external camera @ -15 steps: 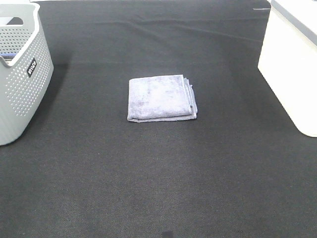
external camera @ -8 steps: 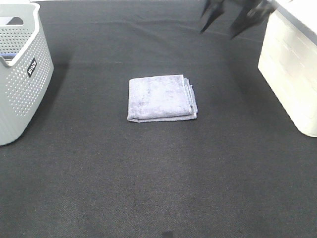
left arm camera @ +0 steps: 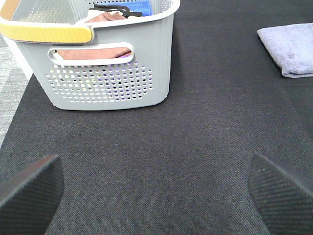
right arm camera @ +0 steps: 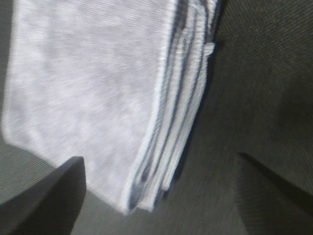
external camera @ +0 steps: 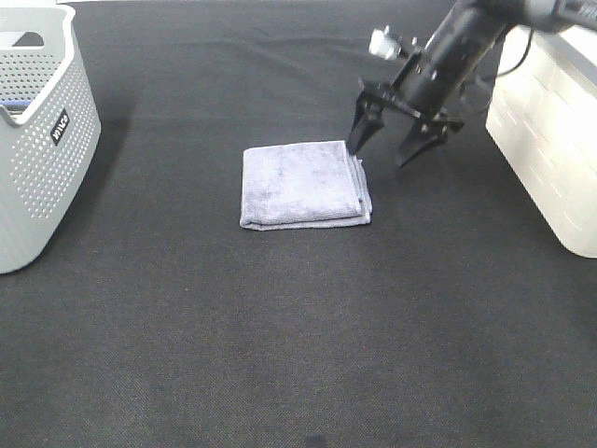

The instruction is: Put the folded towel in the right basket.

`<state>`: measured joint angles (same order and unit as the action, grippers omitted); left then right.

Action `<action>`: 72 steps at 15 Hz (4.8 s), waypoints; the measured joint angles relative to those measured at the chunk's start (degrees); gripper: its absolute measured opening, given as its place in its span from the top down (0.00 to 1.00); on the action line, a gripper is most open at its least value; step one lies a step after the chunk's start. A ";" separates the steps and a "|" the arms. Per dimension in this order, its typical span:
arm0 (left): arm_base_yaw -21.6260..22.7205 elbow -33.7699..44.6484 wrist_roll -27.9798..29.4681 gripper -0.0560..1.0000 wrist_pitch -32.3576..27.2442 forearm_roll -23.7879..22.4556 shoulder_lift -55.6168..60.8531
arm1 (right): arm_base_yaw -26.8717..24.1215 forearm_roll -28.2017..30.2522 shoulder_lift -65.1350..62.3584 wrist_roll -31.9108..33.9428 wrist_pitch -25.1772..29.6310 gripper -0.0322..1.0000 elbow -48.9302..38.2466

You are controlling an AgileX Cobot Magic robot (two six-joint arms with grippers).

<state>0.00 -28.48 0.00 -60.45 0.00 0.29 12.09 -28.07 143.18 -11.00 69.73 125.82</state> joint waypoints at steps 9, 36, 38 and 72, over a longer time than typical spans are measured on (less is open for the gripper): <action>0.00 0.00 0.00 0.02 0.00 0.00 0.00 | -0.06 -9.17 8.14 -3.95 0.00 0.24 3.44; 0.00 0.00 0.00 0.02 0.00 0.00 0.00 | -0.06 14.27 -24.47 -5.27 0.29 0.91 6.30; 0.00 0.00 0.00 0.02 0.00 0.00 0.00 | -2.46 19.48 -28.36 -2.64 0.34 0.91 6.30; 0.00 0.00 0.00 0.02 0.00 0.00 0.00 | -11.86 23.03 -53.51 6.82 0.11 0.17 -31.97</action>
<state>0.00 -28.48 0.00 -60.45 0.00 0.29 0.23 -5.04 89.67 -4.18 69.84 93.85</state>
